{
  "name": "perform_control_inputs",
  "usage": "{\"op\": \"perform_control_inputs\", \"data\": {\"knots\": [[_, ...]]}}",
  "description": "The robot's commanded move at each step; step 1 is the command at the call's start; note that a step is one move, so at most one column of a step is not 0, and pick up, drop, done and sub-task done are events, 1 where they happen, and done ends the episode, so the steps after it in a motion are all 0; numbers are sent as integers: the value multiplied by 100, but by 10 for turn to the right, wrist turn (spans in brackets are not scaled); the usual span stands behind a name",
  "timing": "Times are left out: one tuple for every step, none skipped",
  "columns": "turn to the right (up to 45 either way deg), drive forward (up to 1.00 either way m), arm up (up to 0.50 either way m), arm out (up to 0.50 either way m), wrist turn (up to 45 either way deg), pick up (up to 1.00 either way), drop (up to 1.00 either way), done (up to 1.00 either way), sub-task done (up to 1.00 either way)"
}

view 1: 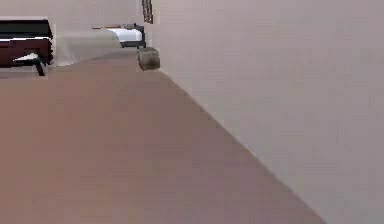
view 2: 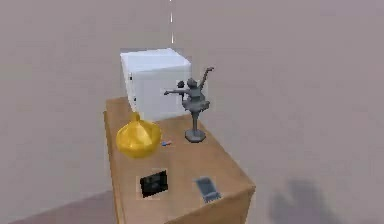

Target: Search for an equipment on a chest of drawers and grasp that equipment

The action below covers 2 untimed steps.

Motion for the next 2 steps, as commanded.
{"op": "perform_control_inputs", "data": {"knots": [[-450,0,0,0,0,0,0,0,0],[-180,0,0,0,0,0,0,0,0]]}}
